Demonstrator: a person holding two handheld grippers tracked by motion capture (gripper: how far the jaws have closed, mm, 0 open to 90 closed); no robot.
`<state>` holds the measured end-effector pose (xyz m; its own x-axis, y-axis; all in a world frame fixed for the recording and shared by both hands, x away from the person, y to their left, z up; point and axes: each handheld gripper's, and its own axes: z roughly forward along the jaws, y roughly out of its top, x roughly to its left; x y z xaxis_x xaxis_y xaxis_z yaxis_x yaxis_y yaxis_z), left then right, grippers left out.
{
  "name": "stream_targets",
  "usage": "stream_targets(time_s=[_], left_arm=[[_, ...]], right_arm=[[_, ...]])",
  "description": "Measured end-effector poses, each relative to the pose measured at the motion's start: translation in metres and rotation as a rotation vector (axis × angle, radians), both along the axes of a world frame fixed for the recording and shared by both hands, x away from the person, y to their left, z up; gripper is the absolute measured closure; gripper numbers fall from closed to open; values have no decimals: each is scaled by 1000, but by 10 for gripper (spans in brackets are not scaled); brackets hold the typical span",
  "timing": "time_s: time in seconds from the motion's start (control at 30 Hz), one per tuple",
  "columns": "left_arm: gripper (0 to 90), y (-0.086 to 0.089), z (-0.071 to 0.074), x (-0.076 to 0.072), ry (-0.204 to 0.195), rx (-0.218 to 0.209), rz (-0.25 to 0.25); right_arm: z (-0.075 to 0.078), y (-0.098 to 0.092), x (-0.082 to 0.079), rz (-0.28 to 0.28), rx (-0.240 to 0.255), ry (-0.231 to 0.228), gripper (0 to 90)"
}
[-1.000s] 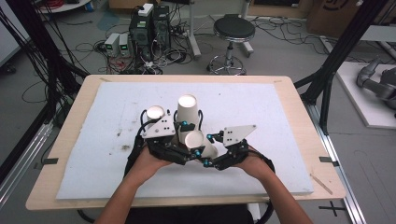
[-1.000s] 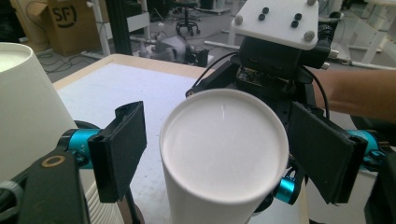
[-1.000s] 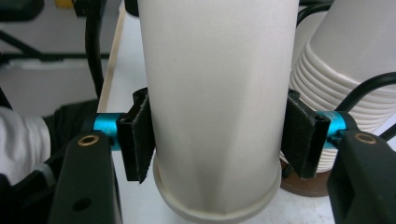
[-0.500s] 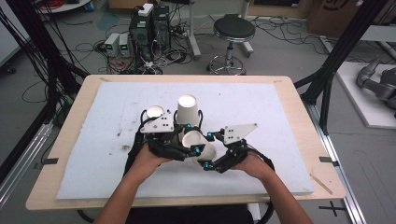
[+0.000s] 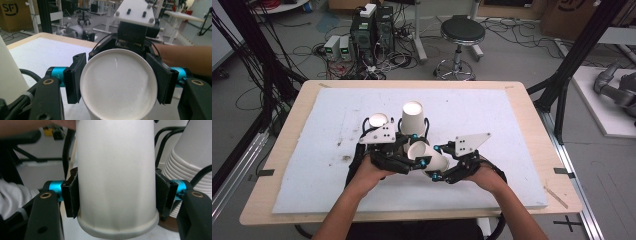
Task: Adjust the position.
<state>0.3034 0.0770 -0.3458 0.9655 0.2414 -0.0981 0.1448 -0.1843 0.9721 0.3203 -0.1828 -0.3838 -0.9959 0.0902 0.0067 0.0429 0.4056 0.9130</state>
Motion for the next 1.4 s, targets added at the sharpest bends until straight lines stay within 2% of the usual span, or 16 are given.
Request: stream_targets(time_s=[0.07,0.13,0.27,0.3,0.4,0.43,0.47,0.5,0.6,0.67,0.9,1.07,1.13,1.2,1.3,1.4], left_arm=[[286,0,0,-2,-30,49,19],[276,1,1,-2,-28,81,23],[282,2,-1,1,-9,95,7],[331,3,-1,1,-8,92,-9],[339,4,-2,2,1,63,-26],[345,5,-2,3,10,46,-30],[345,6,-2,3,15,37,-25],[350,8,-2,4,21,15,-17],[353,12,-2,5,44,-51,-21],[354,14,-2,4,47,-84,-29],[357,16,-4,4,45,-122,-42],[355,18,-10,3,63,-97,-42],[276,16,-11,1,37,-43,-19],[231,16,-11,2,45,3,21],[215,18,-11,3,51,11,29],[225,18,-11,3,53,23,18]], right_arm=[[1,0,0,-3,-51,-14,355],[2,0,0,-8,-82,-22,354],[4,0,1,-4,-112,-37,351],[3,1,1,-5,-117,-32,346],[3,0,1,2,-113,-29,318],[2,-1,1,0,-65,-12,262],[2,-1,1,0,-65,-12,262],[3,-3,0,-25,-9,4,190],[3,-4,-1,-41,10,8,186],[1,-6,-2,-42,66,33,186],[1,-7,-1,-21,72,17,263],[2,-11,0,-7,52,-5,344],[2,-10,-1,-7,24,-20,352],[3,-10,-1,-13,-4,-25,354],[5,-8,-1,-23,-62,-56,349],[6,-6,0,-20,-79,-47,342]])
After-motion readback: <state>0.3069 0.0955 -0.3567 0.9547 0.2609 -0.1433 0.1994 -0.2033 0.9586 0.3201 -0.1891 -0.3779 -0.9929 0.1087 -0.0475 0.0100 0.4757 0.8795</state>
